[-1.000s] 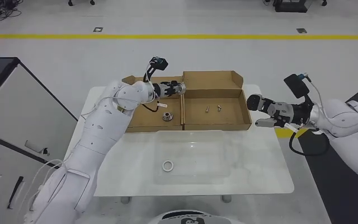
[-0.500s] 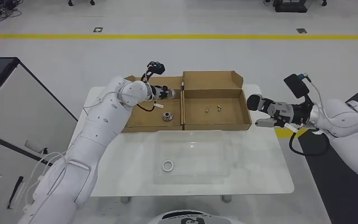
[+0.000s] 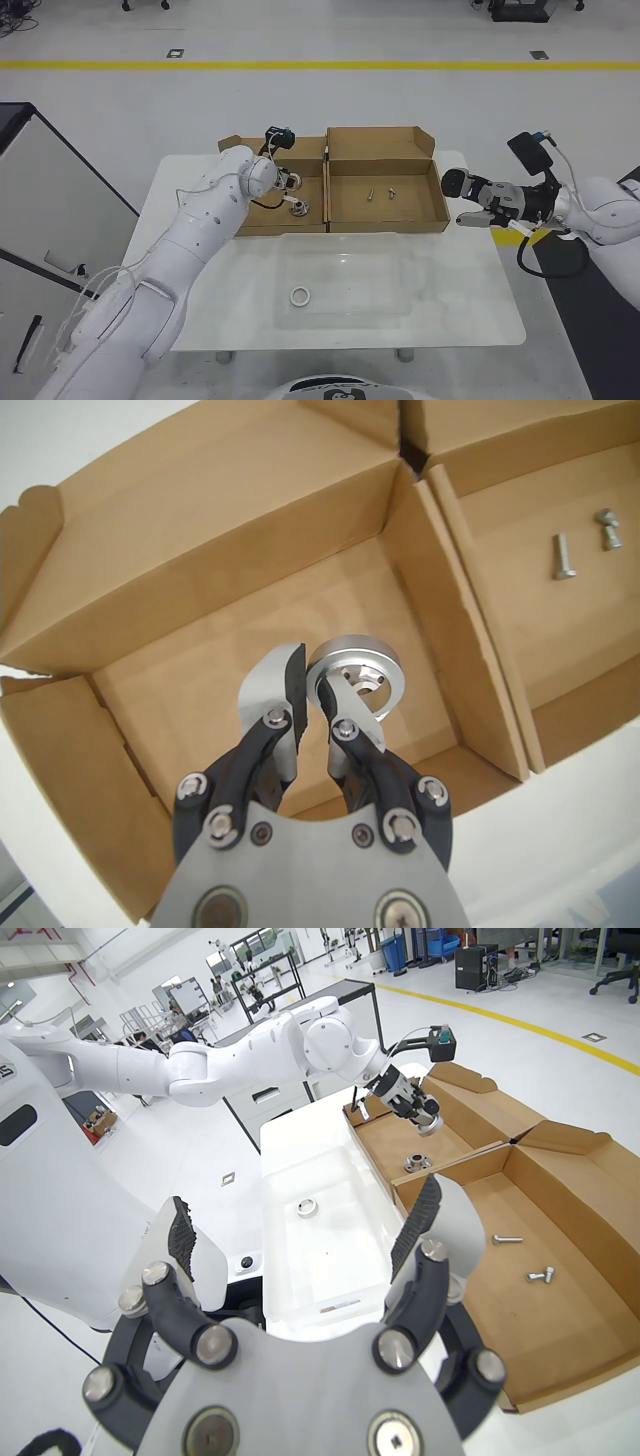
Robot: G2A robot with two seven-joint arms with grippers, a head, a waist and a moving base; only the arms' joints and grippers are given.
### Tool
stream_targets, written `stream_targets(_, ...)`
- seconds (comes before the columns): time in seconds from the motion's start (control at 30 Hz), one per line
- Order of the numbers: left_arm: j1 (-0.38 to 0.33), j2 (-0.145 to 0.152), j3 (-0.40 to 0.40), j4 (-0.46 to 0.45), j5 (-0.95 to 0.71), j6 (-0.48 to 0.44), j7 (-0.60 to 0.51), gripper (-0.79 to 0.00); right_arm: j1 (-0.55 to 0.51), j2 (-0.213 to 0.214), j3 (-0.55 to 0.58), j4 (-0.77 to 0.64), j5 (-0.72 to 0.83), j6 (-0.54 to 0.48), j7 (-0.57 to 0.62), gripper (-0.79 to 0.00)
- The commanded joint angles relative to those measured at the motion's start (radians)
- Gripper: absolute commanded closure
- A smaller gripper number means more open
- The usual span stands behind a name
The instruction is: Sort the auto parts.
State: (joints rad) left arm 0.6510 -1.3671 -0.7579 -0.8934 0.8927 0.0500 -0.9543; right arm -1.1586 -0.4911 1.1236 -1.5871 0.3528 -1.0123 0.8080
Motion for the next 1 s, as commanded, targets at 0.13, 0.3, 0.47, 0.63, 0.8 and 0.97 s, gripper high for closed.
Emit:
stream_targets(0.13,-0.057,-0.056,0.076,0.138,0.018,0.066,-0.017,0.000,0.000,0.000,0.000,0.000,0.000,0.000,0.000,-0.785)
stream_targets(0.3,-0.091,-0.088,0.103,0.228,0.014,0.061,-0.027,0.000,0.000,0.000,0.000,0.000,0.000,0.000,0.000,-0.785)
stream_targets(0.47,-0.112,-0.107,0.111,0.300,0.015,0.049,-0.026,0.000,0.000,0.000,0.000,0.000,0.000,0.000,0.000,-0.785)
stream_targets(0.63,-0.124,-0.122,0.118,0.353,0.024,0.047,-0.031,0.000,0.000,0.000,0.000,0.000,0.000,0.000,0.000,-0.785)
stream_targets(0.8,-0.129,-0.137,0.121,0.386,0.021,0.043,-0.024,0.000,0.000,0.000,0.000,0.000,0.000,0.000,0.000,-0.785)
stream_targets(0.97,-0.134,-0.152,0.129,0.414,0.032,0.044,-0.025,-0.108,0.000,0.000,0.000,0.000,0.000,0.000,0.000,-0.785)
